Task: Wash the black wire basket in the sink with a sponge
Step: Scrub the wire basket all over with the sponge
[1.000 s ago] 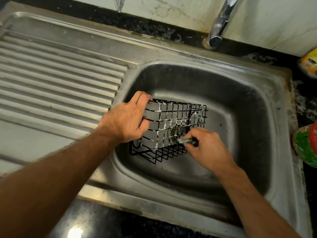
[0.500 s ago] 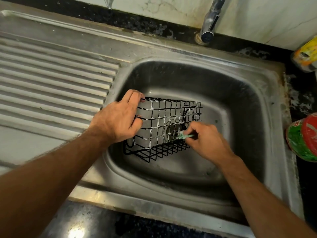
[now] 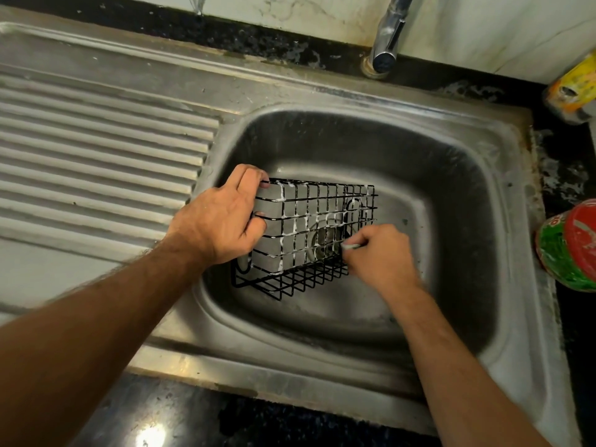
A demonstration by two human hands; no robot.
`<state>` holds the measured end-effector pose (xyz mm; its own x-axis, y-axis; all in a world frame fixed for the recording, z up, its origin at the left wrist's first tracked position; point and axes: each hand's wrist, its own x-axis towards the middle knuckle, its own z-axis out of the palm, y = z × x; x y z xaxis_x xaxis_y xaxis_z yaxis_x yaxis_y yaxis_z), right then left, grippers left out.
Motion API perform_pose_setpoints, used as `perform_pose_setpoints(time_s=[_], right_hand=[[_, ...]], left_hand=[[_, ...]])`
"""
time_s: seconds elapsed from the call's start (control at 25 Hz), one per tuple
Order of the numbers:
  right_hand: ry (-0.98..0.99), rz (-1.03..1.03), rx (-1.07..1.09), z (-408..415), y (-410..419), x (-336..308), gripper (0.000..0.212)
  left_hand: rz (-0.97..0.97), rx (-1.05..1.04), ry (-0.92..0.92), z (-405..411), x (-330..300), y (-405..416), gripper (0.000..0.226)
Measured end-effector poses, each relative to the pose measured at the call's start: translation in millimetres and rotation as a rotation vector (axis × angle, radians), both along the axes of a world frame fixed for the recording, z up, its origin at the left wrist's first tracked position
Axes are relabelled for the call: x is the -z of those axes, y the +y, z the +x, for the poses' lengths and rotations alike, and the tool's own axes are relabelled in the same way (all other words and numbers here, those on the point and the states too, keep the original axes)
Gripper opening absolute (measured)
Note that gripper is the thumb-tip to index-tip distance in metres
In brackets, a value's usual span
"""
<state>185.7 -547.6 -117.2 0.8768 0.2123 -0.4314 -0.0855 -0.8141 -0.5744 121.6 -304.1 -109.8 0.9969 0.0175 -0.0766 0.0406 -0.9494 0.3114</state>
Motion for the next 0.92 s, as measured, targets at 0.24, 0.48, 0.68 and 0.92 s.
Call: perform_pose_setpoints(time_s=[0.24,0.48,0.68,0.92], right_hand=[[-0.06,0.193,-0.248,-70,40,-40,0.008],[-0.049,0.04,-0.006,-31,-3,-18,0.009],[-0.115,0.334,-0.225,-52,24,-29,0.017],[0.001,0.04,-0.214,-22,-10,-7,0.029]], left_hand=[[0.01,0.005,0.023,3,6,3,0.065],[0.009,-0.014,0.01,1,4,1,0.061],[0.012,-0.01,0.013,2,6,3,0.062],[0.024,0.0,0.016,2,4,1,0.059]])
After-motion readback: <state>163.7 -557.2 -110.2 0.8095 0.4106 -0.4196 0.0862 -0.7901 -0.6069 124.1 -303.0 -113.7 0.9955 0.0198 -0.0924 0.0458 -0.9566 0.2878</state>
